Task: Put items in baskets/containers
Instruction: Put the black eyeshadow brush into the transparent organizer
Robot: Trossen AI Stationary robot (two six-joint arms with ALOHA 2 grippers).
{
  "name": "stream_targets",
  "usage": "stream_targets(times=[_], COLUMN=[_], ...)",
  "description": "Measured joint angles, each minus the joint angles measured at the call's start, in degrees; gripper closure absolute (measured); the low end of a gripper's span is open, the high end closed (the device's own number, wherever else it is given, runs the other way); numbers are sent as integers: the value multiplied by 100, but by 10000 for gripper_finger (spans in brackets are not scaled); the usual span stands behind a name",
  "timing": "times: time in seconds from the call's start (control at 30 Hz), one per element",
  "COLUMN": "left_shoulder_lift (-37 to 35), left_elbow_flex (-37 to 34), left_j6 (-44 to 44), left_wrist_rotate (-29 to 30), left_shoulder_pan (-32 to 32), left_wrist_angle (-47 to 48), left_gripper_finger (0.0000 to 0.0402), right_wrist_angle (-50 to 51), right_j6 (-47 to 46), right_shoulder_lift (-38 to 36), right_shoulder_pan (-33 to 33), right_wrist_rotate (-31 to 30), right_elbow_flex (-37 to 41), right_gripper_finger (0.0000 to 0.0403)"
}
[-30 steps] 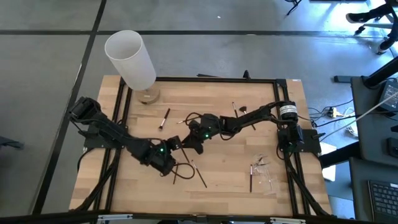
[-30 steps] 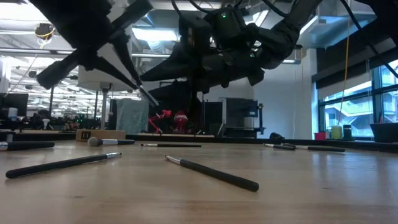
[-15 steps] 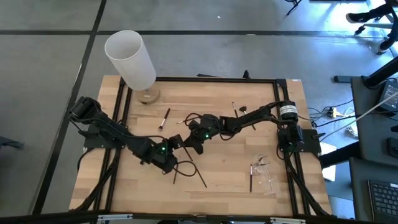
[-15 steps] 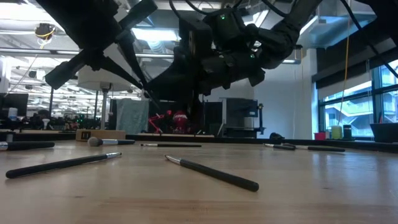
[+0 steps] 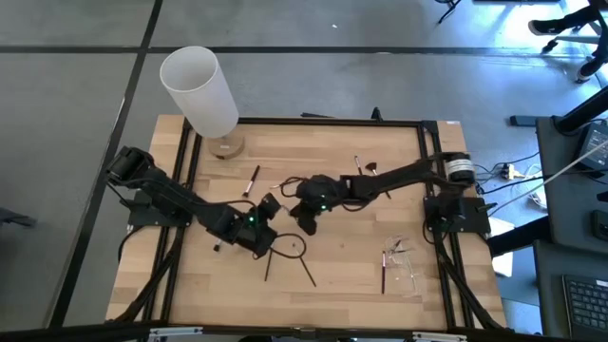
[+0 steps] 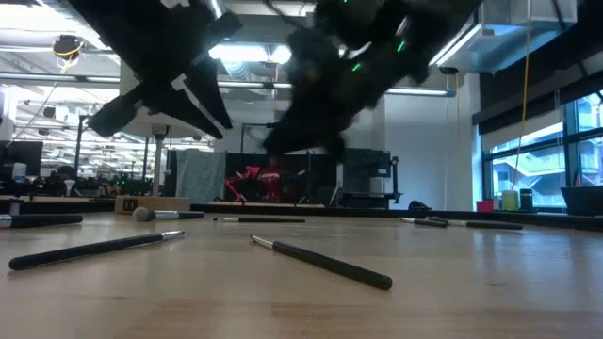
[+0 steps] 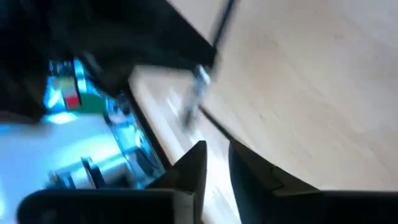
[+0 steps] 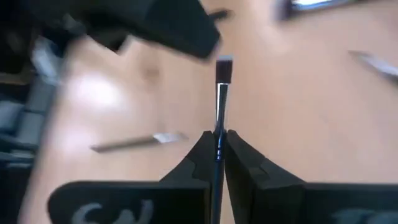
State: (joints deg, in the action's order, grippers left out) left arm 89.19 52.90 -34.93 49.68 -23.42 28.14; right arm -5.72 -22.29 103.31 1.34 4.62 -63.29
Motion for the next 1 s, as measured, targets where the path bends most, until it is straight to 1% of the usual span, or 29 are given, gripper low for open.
stream_targets(times=[0.1,0.17,0.2,0.3,0.4,0.47,0.57,0.63,0.77,0.9,1.0], left_shoulder_lift=[-22,-22,-22,-22,-22,-22,-22,-22,-22,-22,-22], left_elbow_flex=[0,0,0,0,0,0,0,0,-2,-2,-2], left_j6=[766,1211,1431,2216,3102,3543,3891,3925,3925,3833,3757], left_wrist_rotate=[171,164,94,-390,-589,-607,-630,-617,-595,-585,-587], left_shoulder_pan=[65,102,124,248,404,466,521,525,520,522,520], left_wrist_angle=[-17,-150,-258,-648,-985,-1078,-1104,-1115,-1213,-1382,-1458], left_gripper_finger=[305,287,279,259,248,245,245,245,245,245,245], right_wrist_angle=[1216,1937,2287,3209,4148,4814,5691,5954,5974,5943,5670], right_j6=[104,44,-24,-330,-673,-881,-1214,-1545,-2278,-3036,-3383], right_shoulder_lift=[-657,-1077,-1309,-1979,-2547,-2839,-3196,-3375,-3657,-3848,-3947], right_shoulder_pan=[220,387,487,867,1376,1767,2421,2893,3690,4278,4601], right_wrist_rotate=[-933,-1457,-1689,-2349,-3045,-3486,-3772,-3872,-4416,-4882,-4965], right_elbow_flex=[0,0,0,0,0,0,3,131,619,1222,1662], right_gripper_finger=[378,377,377,379,378,377,377,378,376,377,377])
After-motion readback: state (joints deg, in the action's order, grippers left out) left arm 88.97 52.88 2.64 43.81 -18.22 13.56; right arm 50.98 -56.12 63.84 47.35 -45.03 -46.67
